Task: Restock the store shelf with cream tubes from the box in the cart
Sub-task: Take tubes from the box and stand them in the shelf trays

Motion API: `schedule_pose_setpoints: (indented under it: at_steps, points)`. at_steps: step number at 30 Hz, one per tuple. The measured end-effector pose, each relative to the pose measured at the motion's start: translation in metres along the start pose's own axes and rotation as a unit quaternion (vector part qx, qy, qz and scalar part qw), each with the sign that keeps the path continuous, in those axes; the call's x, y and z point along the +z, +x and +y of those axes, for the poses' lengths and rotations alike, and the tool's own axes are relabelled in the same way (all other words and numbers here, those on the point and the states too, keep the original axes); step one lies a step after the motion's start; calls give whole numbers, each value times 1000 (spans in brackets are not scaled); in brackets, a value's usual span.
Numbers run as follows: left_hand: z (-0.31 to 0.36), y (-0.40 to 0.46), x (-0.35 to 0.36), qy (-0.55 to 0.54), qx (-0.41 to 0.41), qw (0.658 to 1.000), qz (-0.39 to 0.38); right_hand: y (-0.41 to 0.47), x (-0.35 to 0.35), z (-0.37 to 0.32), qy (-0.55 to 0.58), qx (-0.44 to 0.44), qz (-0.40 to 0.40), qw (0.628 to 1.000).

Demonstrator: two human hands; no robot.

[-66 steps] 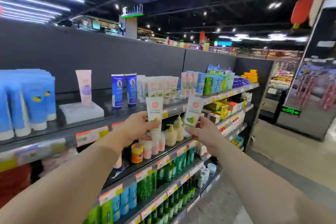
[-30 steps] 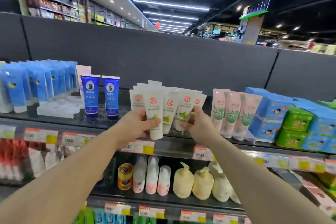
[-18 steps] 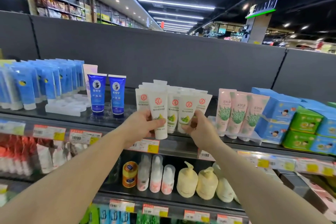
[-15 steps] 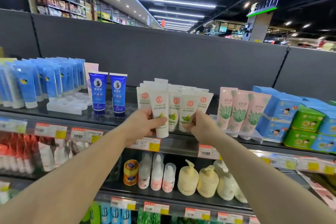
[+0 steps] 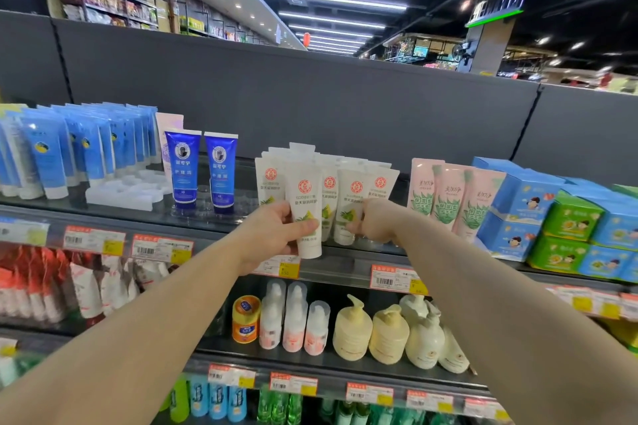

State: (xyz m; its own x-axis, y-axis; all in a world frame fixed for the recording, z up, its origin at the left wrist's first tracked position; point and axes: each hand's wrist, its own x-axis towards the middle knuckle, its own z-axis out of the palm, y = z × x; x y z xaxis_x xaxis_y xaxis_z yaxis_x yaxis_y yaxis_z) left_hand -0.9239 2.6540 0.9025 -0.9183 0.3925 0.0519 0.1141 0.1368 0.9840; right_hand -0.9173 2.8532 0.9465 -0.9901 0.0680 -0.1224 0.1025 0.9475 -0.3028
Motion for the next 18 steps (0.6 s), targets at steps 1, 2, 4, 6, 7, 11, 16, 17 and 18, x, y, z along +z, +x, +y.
schedule_pose_setpoints:
  at_steps: [1, 2, 4, 6, 7, 11, 16, 17, 18]
  points:
    - [0, 0, 1, 3, -2, 1000, 0, -2, 1, 0, 2, -1, -3, 1000]
    - [0, -1, 2, 5, -3, 1000, 0, -3, 3, 2, 6, -3, -3, 1000]
    - [1, -2, 4, 5, -4, 1000, -1, -5, 8, 7, 54, -6, 5, 999]
    - [3, -3, 10, -5, 1, 1000, -3, -11, 11, 13, 89, -6, 35, 995]
    - [5, -3, 13, -11, 6, 1000, -3, -16, 10, 16, 87, -9, 63, 994]
    - [11, 1, 27, -23, 19, 999, 16, -34, 5, 25, 133, -70, 90, 985]
    - [21, 9, 52, -33, 31, 999, -7, -47, 14, 20, 209, -120, 90, 966]
    - [23, 10, 55, -33, 35, 999, -7, -47, 14, 21, 211, -124, 107, 964]
    - [24, 9, 57, -31, 41, 999, -3, -47, 13, 25, 218, -120, 124, 961]
